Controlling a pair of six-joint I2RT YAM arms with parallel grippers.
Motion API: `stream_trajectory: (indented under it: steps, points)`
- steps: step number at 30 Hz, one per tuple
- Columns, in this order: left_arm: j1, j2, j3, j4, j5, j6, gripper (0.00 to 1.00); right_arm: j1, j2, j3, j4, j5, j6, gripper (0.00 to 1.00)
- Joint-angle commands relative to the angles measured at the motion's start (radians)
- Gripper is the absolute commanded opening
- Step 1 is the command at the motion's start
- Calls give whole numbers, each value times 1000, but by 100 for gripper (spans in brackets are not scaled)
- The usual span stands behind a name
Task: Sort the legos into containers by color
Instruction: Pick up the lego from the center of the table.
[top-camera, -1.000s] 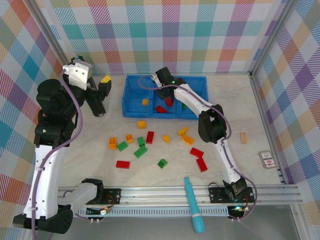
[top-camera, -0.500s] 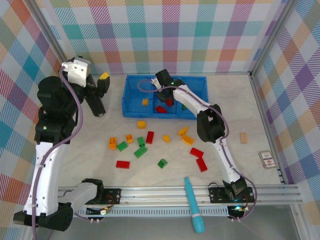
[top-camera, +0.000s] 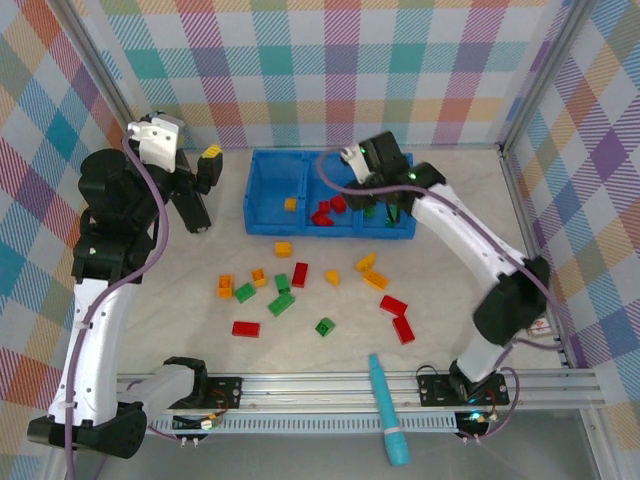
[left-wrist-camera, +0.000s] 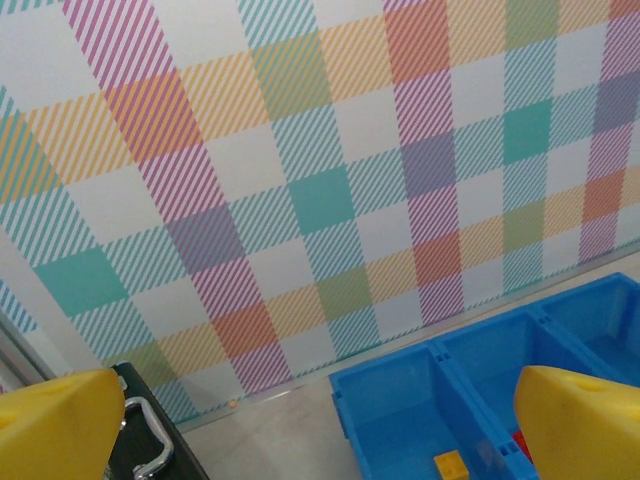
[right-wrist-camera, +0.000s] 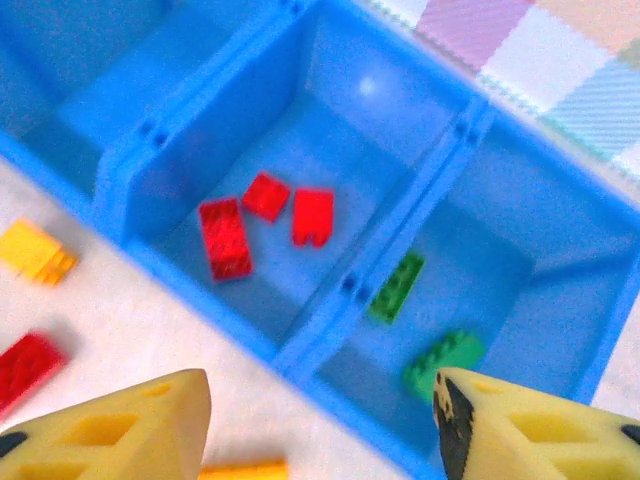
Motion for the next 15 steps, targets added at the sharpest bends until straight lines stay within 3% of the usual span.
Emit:
stream_trajectory:
  steps: [1,5,15]
  points:
    - [11,-18,-1,29,54,-22,100,4,-50,-183,-13,-126,-28,67]
    - [10,-24,1,26,87,-28,100,2,-106,-328,2,-189,-2,68]
    - [10,-25,-3,20,85,-20,100,2,69,-409,-7,-215,2,80]
